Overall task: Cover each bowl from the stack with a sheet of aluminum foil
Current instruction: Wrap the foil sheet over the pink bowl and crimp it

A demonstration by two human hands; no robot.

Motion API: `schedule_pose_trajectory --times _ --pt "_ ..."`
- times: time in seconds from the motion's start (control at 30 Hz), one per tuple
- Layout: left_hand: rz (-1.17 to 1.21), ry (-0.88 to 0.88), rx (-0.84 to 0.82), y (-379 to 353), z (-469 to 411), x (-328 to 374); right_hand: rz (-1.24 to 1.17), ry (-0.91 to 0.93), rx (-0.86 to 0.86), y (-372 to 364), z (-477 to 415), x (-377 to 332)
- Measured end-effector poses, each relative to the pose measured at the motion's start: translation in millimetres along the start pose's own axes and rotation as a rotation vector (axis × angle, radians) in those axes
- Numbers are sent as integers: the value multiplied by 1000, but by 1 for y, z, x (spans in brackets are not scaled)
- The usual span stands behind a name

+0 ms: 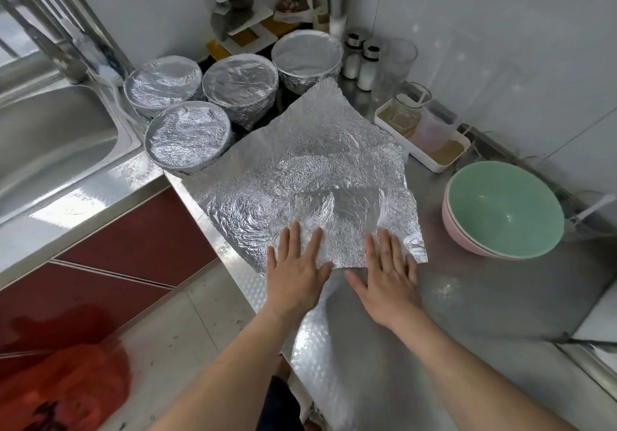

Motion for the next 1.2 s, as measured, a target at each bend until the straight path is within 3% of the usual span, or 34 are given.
schedule_pose_trajectory --times 0.2,0.3,0.43,0.5,0.6,0.7,0.77,0.83,0.93,1.2 --pt "21 54 6 7 -2 4 16 115 29 6 5 0" --pt "-24 -35 29 7 -2 19 69 171 14 -1 8 -4" --pt "-34 -77 -37 -6 3 21 60 170 -119 -3 7 1" --pt "-46 -71 -55 -3 2 21 26 189 -2 20 6 -4" --pt "-52 -48 18 12 2 28 -40 206 431 91 10 -13" --pt "-92 -195 168 23 9 50 -42 114 686 145 14 -4" --pt "-85 -213 177 21 9 57 -54 -57 641 158 11 17" --pt "-82 -185 152 18 8 56 -38 -188 457 152 3 33" --pt "-130 -216 164 23 7 62 43 -260 339 149 -2 52" --pt "-285 -176 131 28 5 68 -90 -167 454 168 8 58"
Point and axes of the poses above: each hand's wrist, its own z-axis away from the middle knuckle, its own y-axis out of the back of the hand, x = y × z, the point moved 8 cm from there along -z, towards the middle knuckle, and after that the axes turned 10 degrees about -z, right-handed, at the moved point
